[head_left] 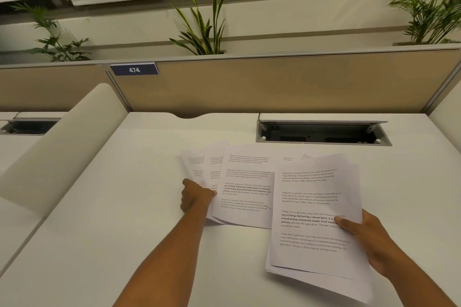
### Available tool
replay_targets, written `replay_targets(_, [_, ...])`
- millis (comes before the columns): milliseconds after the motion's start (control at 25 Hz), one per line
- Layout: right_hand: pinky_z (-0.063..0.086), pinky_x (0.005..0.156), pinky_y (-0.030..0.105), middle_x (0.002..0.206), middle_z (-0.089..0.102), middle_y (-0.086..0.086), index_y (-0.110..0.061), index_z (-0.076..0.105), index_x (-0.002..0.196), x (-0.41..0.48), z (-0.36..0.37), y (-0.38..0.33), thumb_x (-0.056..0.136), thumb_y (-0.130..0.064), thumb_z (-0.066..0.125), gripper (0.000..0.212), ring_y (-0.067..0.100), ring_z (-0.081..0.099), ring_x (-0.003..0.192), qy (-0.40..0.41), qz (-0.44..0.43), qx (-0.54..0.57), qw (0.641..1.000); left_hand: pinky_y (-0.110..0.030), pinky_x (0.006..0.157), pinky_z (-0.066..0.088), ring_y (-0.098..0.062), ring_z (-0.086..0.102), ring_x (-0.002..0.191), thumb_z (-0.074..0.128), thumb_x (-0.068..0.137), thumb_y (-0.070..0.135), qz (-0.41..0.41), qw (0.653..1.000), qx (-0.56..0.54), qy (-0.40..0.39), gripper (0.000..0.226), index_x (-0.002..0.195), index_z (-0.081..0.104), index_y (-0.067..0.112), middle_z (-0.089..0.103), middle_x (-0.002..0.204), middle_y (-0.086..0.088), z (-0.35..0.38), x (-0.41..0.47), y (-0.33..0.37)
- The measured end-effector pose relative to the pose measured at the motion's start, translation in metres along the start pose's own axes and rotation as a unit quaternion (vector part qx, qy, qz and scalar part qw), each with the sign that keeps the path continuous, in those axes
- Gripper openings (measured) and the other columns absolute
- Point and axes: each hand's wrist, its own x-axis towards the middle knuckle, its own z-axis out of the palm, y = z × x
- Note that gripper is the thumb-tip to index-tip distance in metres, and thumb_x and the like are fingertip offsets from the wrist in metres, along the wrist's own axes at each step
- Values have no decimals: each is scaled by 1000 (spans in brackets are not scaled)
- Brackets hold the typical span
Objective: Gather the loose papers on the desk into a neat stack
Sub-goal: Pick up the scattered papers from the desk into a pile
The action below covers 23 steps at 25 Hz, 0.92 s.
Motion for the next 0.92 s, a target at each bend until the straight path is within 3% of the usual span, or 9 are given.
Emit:
replay_targets(120, [67, 82, 57, 109, 86, 12, -16, 69, 128, -1, 3, 0, 97, -8, 75, 32, 40, 83, 92, -4, 1, -5, 1000, -45, 84, 64, -43, 74, 108, 87, 83, 8, 19, 995, -96, -33, 45, 123, 66, 5, 75, 133, -19, -7, 5, -4])
replay_targets(280, [67, 81, 57, 108, 86, 11, -16, 69, 128, -2, 3, -2, 97, -8, 74, 32, 40, 83, 91, -6, 1, -5, 1000, -44, 85, 64, -39, 75, 102, 72, 92, 3, 59, 984, -158, -57, 19, 110, 76, 10, 78, 127, -18, -22, 9, -5])
replay_targets(520, [67, 83, 57, 108, 86, 12, -14, 70, 126, -4, 3, -5, 96, -5, 74, 31, 40, 83, 92, -8, -6, 9, 1000, -50, 90, 63, -39, 75, 102, 72, 95, 2, 94, 971, -208, -63, 30, 124, 73, 5, 77, 127, -16, -59, 25, -19])
replay_targets(640, [66, 84, 60, 110, 85, 14, -15, 70, 127, -6, 2, -5, 97, -4, 72, 32, 44, 82, 95, 1, -6, 25, 1000, -51, 90, 64, -40, 77, 101, 71, 92, -3, 68, 954, -277, -89, 30, 121, 73, 3, 77, 125, -18, -80, 35, -33])
replay_targets(800, [62, 90, 69, 115, 83, 17, -14, 68, 130, -8, -1, -8, 97, -3, 71, 35, 48, 79, 99, 11, -1, 40, 999, -64, 100, 59, -46, 77, 108, 74, 91, -2, 27, 925, -354, -137, 31, 122, 74, 1, 81, 121, -20, -90, 39, -51])
replay_targets(920, [65, 86, 64, 112, 85, 15, -15, 67, 132, -11, 5, -13, 98, -8, 72, 35, 44, 82, 94, 0, -12, 60, 998, -64, 103, 57, -45, 78, 109, 72, 93, -2, 24, 905, -390, -168, 31, 124, 75, 2, 82, 118, -18, -82, 31, -56])
